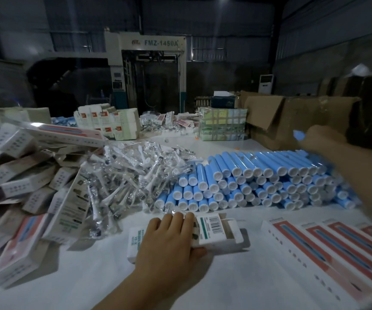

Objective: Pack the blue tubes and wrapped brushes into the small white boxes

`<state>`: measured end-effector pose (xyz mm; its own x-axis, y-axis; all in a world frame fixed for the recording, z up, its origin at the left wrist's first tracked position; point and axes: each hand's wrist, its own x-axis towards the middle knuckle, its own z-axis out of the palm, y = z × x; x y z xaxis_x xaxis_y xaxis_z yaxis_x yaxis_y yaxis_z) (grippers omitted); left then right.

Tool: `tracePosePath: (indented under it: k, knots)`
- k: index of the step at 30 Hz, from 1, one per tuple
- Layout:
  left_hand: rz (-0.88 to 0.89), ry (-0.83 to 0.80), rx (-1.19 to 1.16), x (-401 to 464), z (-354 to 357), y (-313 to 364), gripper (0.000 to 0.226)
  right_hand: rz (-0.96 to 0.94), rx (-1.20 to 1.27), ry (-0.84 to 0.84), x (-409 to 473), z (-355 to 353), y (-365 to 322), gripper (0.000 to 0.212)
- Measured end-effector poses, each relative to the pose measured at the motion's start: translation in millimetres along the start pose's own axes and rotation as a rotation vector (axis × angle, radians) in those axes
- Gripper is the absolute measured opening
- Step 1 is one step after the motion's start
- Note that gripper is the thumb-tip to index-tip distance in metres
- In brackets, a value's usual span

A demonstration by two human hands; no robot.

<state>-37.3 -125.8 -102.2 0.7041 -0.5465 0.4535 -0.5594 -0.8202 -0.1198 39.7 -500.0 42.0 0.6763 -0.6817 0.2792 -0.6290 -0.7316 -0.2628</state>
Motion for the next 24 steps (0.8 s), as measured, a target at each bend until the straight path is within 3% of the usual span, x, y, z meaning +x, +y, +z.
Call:
tracePosePath:
  k: [4, 7, 10, 15, 20, 24]
  knots:
    - [-0.036, -0.027, 0.017, -2.3, 5.5, -2.0, 0.071, -0.092, 0.688, 0.11, -40.0, -17.5, -30.7, 0.025]
    - [-0.077, -0.011, 0.026, -3.9, 5.7, -2.9, 0.074, -0.16, 1.106, 0.041, -96.7, -10.3, -39.7, 0.057]
    - [-0.131, 0.025, 0.016, -4.3, 4.8, -5.8, 0.074, -0.232, 1.362, -0.038, -158.7, 12.6, -38.8, 0.09]
    - [-0.194, 0.069, -0.057, -10.9, -0.3, -5.5, 0.077, -0.187, 1.437, -0.021, -217.5, 60.6, -44.9, 0.088]
    - [-0.178, 0.055, -0.005, -15.2, 1.2, -5.5, 0.072, -0.121, 1.569, -0.064, -219.8, 71.7, -44.9, 0.101]
    - [-0.152, 0.047, -0.006, -13.9, 1.2, -1.6, 0.076, -0.078, 1.548, -0.081, -221.4, 73.5, -40.1, 0.097]
